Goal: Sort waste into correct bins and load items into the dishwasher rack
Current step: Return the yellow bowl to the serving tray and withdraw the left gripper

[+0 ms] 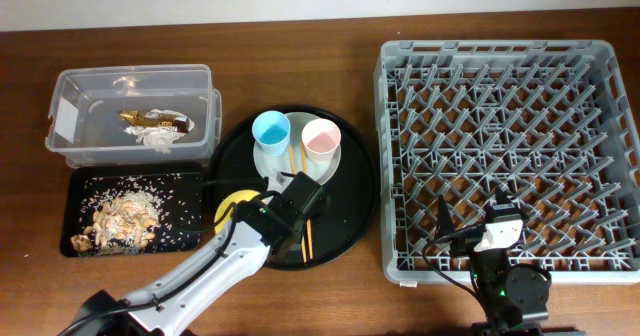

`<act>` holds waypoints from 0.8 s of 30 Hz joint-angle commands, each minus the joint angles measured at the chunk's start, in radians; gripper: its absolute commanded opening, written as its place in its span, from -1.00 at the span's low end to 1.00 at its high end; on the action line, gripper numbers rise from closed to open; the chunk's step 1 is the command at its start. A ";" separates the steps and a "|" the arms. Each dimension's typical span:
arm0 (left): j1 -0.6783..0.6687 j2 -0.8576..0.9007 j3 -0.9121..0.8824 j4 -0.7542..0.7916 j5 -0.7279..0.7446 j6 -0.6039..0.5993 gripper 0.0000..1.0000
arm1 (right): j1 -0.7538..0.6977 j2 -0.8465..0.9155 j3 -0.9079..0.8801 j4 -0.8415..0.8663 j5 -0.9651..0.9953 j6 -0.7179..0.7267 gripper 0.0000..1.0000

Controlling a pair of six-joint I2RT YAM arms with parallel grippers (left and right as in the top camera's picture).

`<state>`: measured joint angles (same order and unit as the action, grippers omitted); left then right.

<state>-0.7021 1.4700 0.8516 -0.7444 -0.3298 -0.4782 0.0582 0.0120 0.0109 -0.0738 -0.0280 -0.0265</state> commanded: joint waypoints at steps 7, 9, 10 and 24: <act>0.032 0.007 0.232 -0.146 0.003 0.003 0.21 | -0.007 -0.006 -0.005 -0.003 -0.006 0.008 0.97; 0.126 0.007 0.407 -0.247 0.083 0.011 0.37 | -0.007 -0.006 -0.005 -0.003 -0.006 0.008 0.97; 0.189 0.007 0.480 -0.286 0.118 0.039 0.38 | -0.007 -0.006 -0.005 -0.003 -0.006 0.008 0.97; 0.779 0.007 0.594 -0.339 0.071 0.045 0.98 | -0.007 -0.006 -0.005 -0.003 -0.006 0.008 0.97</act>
<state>0.0067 1.4815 1.4307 -1.0992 -0.2409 -0.4343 0.0582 0.0120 0.0109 -0.0734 -0.0280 -0.0261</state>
